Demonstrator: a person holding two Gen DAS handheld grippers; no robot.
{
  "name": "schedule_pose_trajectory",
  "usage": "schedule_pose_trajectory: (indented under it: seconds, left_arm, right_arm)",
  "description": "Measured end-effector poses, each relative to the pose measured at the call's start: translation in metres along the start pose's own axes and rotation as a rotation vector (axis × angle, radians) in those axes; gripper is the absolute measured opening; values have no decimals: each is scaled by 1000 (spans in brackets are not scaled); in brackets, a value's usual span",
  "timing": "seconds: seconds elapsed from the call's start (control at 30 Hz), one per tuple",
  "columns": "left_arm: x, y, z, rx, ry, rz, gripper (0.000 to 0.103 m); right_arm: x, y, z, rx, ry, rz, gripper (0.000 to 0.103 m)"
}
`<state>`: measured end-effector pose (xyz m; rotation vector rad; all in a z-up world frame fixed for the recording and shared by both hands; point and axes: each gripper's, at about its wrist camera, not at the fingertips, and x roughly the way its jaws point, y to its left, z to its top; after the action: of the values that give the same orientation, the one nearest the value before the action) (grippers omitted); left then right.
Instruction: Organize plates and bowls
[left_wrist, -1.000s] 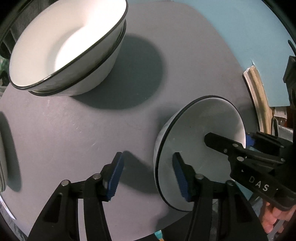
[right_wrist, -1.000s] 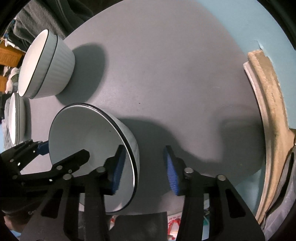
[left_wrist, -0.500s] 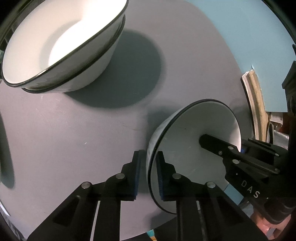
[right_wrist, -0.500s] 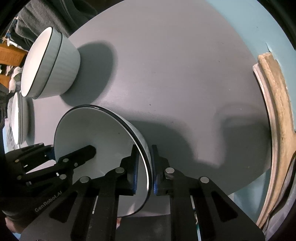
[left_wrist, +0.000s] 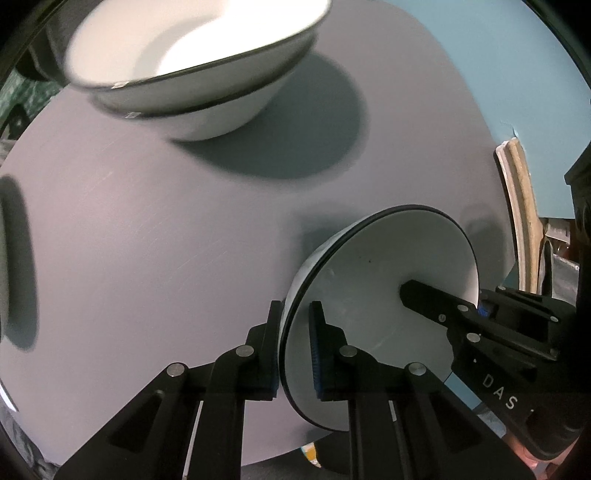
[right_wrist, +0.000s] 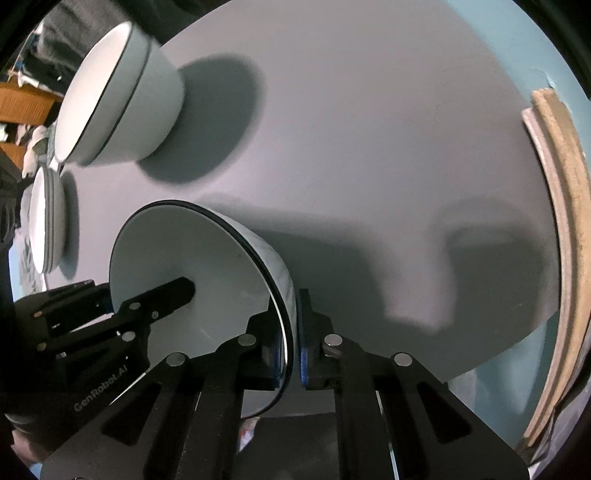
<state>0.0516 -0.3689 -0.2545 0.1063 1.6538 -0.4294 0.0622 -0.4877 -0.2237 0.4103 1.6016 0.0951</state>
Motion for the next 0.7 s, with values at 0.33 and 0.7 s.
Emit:
schedule_pose_trajectory:
  seconds: [0.33, 0.7]
  left_arm:
    - [-19, 9, -1, -65, -28, -23, 13]
    - [-78, 39, 11, -90, -125, -30, 13]
  right_arm:
    - [-14, 27, 9, -63, 4, 20, 7]
    - [-46, 58, 17, -112, -59, 26, 7]
